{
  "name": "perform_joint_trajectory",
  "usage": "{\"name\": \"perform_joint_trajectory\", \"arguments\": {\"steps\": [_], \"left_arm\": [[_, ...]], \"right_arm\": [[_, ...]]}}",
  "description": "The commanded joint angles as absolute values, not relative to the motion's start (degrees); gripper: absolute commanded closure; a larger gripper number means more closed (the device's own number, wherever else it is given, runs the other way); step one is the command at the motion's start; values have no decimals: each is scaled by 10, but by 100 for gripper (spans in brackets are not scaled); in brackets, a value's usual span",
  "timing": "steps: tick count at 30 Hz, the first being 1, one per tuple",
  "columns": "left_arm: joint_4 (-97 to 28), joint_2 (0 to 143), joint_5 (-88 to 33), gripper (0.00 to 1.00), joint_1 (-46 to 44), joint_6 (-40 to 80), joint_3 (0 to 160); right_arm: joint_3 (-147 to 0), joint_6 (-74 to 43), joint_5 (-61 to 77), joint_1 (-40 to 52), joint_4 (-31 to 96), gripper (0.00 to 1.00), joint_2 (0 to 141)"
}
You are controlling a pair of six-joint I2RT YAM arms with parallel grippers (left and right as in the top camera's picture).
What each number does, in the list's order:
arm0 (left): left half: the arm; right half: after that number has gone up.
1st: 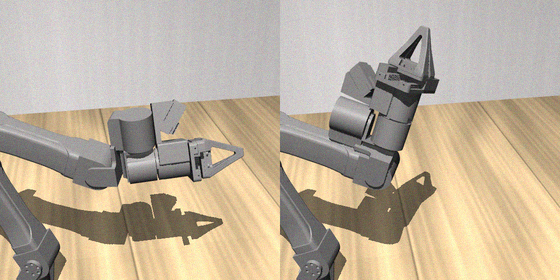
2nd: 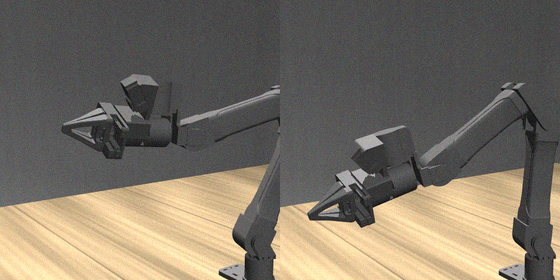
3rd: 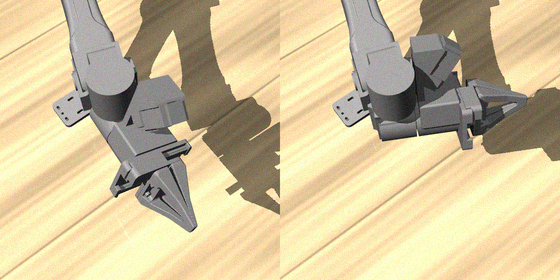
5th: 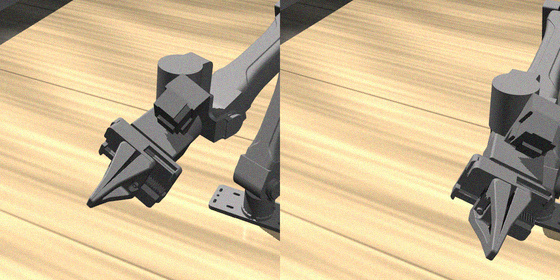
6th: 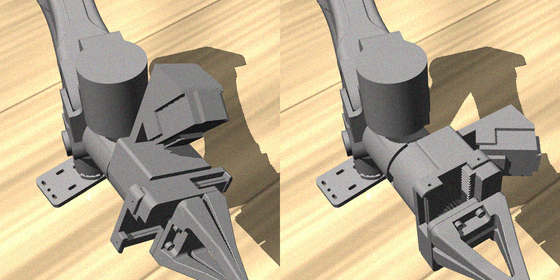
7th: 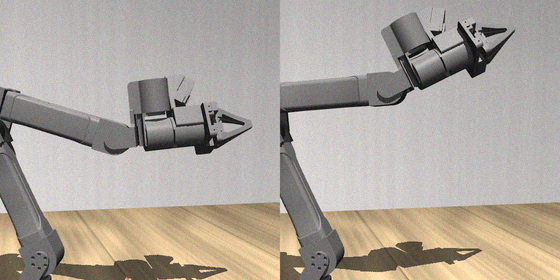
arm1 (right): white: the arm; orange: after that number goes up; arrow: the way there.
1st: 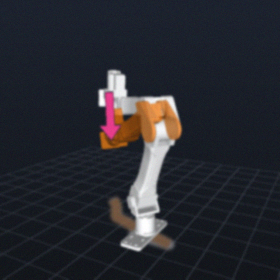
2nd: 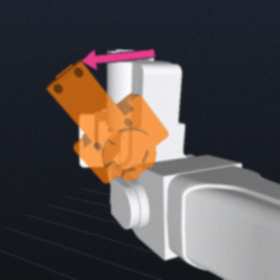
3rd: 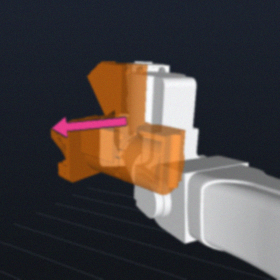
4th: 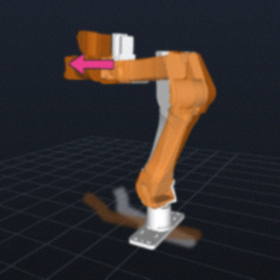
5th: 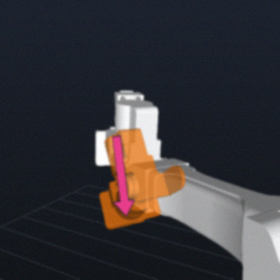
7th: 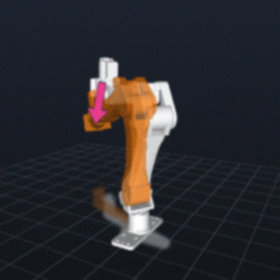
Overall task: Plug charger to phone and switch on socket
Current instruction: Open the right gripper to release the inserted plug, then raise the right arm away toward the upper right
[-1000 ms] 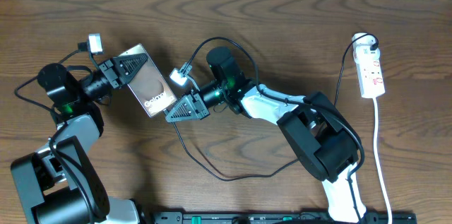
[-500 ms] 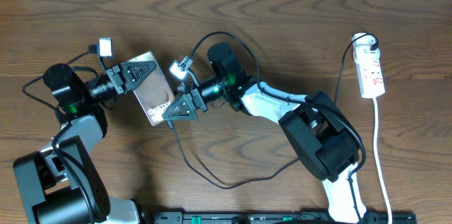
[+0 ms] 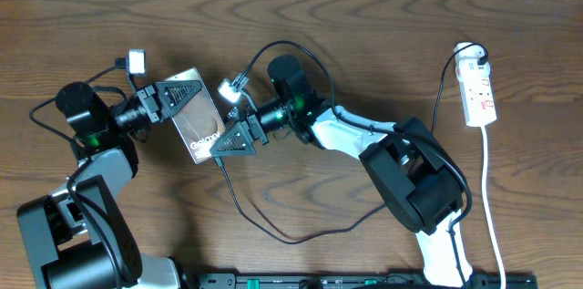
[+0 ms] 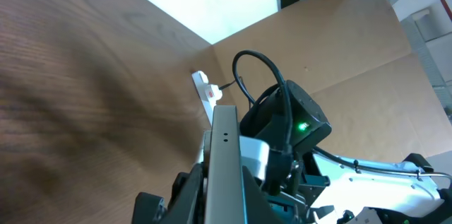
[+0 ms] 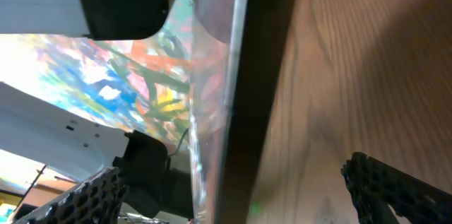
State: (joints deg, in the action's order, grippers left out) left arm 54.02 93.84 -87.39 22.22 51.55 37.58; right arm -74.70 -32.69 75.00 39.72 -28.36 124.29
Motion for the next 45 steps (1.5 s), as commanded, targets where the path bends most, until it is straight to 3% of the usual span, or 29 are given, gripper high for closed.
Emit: {"name": "perform_joint_trajectory", "arguments": {"steps": [1, 10, 19, 29, 35, 45], "left_arm": [[543, 928, -894, 93, 237, 512, 376], [543, 928, -895, 92, 302, 554, 376], [543, 928, -900, 93, 338, 591, 376], [543, 928, -900, 93, 338, 590, 376], [543, 928, -900, 93, 338, 590, 376], [543, 928, -900, 93, 338, 581, 376]], "right_arm": [[-756, -358, 780, 382, -312, 1, 1241], [-756, -474, 797, 332, -419, 1, 1241], [-758, -522, 745, 252, -413, 1, 1240], [-758, -529, 662, 195, -324, 1, 1218], [-761, -467, 513, 194, -209, 1, 1195], [-879, -265, 343, 189, 215, 1, 1186]]}}
